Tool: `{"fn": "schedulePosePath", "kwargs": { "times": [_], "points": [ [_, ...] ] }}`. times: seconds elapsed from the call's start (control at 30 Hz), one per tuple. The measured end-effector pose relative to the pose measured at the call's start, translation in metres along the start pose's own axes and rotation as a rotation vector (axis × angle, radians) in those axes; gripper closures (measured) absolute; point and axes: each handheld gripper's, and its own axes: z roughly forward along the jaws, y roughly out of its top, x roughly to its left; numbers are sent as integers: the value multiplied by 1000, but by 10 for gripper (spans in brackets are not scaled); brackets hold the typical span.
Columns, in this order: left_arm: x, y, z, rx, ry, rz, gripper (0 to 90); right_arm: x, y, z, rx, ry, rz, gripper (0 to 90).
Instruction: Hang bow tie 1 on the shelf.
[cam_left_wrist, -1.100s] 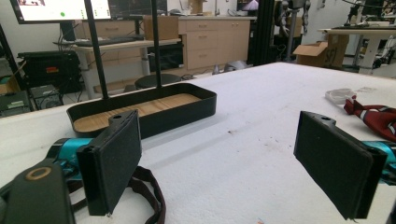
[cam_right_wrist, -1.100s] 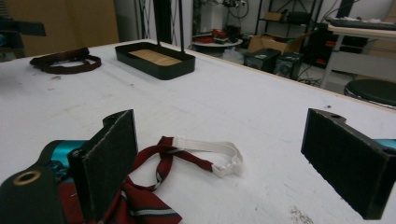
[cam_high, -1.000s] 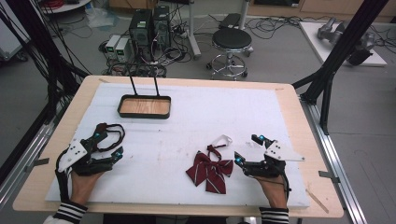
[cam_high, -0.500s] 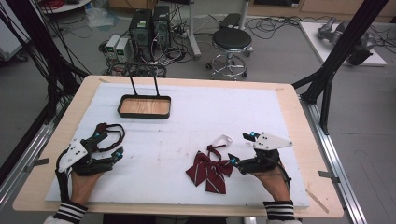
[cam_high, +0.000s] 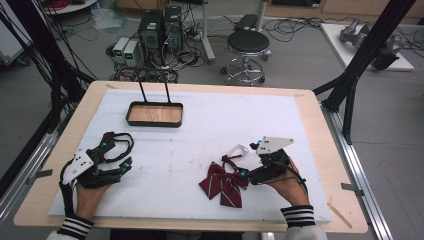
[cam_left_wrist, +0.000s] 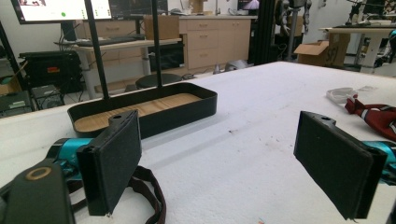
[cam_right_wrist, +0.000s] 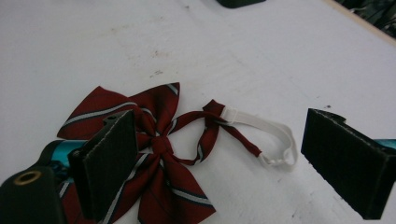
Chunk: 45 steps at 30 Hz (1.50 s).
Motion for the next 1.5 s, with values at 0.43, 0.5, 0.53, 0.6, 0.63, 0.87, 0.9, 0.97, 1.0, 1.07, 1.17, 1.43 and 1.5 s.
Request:
{"fn": "schedulePosePath", "kwargs": {
  "times": [0.43, 0.5, 0.53, 0.6, 0.63, 0.87, 0.9, 0.97, 1.0, 1.07, 1.17, 1.43, 1.5],
  "points": [
    [-1, 0, 0, -1, 4, 3, 154, 2, 7, 17, 143, 74, -52, 182],
    [-1, 0, 0, -1, 4, 3, 155, 3, 6, 20, 169, 90, -64, 201],
    [-1, 0, 0, -1, 4, 3, 154, 3, 6, 21, 176, 98, -68, 203],
    [0, 0, 0, 0, 4, 4, 155, 3, 5, 23, 185, 104, -77, 226],
    [0, 0, 0, 1, 3, 3, 155, 4, 5, 24, 198, 115, -68, 234],
    [0, 0, 0, 0, 3, 3, 155, 6, 3, 32, 254, 168, -82, 312],
    [0, 0, 0, 0, 3, 3, 155, 6, 3, 33, 268, 172, -91, 327],
    [0, 0, 0, 0, 3, 3, 155, 7, 1, 35, 299, 175, -96, 340],
    [0, 0, 0, 0, 3, 3, 155, 7, 0, 35, 312, 182, -103, 342],
    [0, 0, 0, 0, 3, 3, 155, 7, -1, 36, 334, 181, -102, 357],
    [0, 0, 0, 0, 4, 3, 155, 7, -2, 37, 342, 197, -106, 371],
    [0, 0, 0, 0, 5, 4, 155, 9, -5, 45, 428, 209, -141, 425],
    [0, 0, 0, 0, 5, 4, 155, 9, -5, 46, 435, 212, -142, 435]
  ]
}}
